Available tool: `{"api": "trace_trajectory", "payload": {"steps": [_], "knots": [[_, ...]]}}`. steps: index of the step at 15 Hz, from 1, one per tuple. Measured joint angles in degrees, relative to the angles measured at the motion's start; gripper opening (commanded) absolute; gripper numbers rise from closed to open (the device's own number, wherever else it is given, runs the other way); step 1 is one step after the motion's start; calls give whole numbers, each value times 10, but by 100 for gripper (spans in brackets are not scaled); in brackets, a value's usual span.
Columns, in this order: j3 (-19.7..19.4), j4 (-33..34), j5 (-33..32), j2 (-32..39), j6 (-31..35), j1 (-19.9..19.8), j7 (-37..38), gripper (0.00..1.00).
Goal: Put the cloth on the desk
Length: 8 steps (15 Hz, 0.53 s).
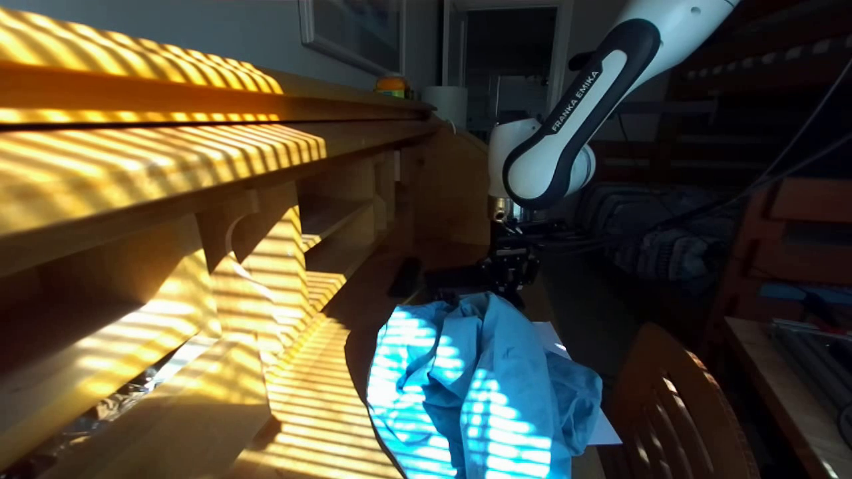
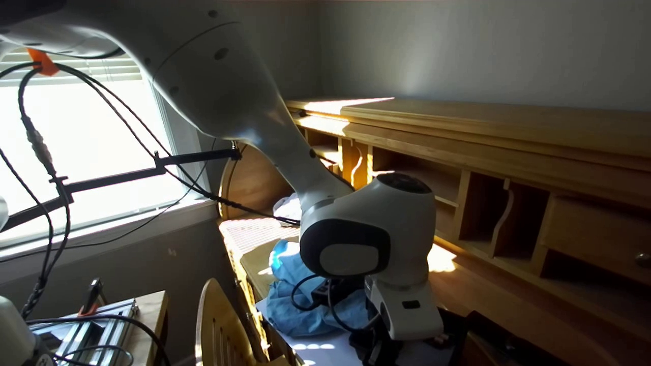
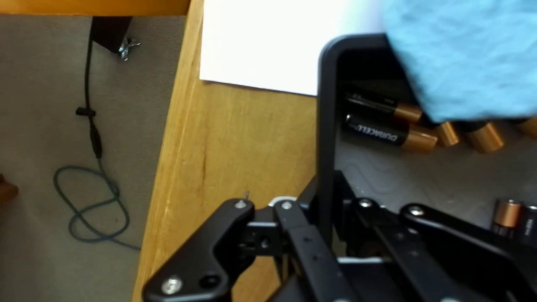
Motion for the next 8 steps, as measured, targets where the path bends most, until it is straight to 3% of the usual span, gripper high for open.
{"api": "trace_trajectory", "payload": {"steps": [8], "knots": [[7, -2, 74, -6, 41, -30, 2, 2]]}}
